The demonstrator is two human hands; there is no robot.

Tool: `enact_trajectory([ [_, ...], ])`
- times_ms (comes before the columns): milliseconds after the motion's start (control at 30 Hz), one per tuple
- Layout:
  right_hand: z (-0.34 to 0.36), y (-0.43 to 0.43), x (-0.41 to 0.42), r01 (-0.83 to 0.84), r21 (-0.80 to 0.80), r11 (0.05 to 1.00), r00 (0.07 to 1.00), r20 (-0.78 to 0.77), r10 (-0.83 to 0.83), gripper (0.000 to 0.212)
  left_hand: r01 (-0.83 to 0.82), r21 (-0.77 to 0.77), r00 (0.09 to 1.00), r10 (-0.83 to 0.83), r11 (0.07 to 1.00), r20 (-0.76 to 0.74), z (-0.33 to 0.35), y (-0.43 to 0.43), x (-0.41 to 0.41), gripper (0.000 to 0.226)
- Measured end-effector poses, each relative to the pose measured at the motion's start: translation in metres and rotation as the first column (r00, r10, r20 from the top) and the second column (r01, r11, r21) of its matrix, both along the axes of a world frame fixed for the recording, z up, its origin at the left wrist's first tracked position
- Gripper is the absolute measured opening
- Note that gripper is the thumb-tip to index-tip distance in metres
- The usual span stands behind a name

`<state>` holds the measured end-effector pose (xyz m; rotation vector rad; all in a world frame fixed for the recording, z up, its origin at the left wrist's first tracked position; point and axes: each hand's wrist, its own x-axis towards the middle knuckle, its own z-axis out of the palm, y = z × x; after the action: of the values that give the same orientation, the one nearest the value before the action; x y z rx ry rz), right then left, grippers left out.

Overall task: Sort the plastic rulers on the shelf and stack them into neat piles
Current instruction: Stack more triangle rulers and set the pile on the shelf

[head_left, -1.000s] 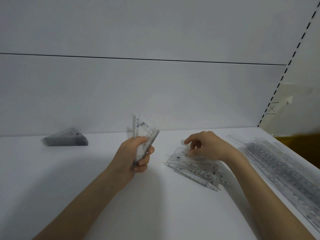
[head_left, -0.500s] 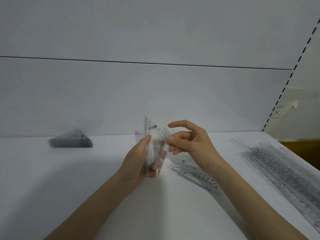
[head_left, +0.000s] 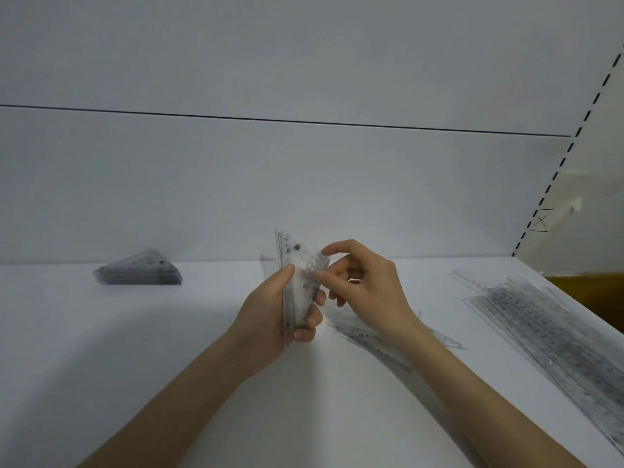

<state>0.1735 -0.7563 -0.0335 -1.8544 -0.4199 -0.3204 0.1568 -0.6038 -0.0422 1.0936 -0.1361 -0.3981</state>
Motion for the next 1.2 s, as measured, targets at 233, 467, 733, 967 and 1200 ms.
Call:
enact_trajectory([
  [233,0.013,-0.072,0.026,0.057,-0.54,0.84,0.98,-0.129,-0.149,0.009,-0.06,0.023,0.998,0.061,0.998,-0.032,0.0,0.005,0.005,0.033],
  [467,0.0,-0.082,0.032,-0.157,-0.673,0.723,0.921,-0.364,-0.138,0.057,-0.09,0.022,0.996,0.09,0.996,-0.02,-0.002,0.007,0.007,0.031],
  [733,0.002,-0.083,0.035,-0.118,-0.563,0.818,0.938,-0.334,-0.095,0.015,-0.1,0.04,0.995,0.101,0.994,-0.013,-0.007,0.007,0.009,0.031],
  [967,0.024,-0.083,0.016,-0.089,-0.004,0.996,0.955,-0.285,0.084,0.009,-0.116,0.059,0.993,0.116,0.992,0.001,-0.008,0.005,0.009,0.035],
  [1200,0.021,-0.038,0.004,-0.18,0.321,0.93,0.967,-0.114,0.227,0.018,-0.105,0.047,0.994,0.105,0.993,-0.013,-0.004,0.002,0.006,0.043],
])
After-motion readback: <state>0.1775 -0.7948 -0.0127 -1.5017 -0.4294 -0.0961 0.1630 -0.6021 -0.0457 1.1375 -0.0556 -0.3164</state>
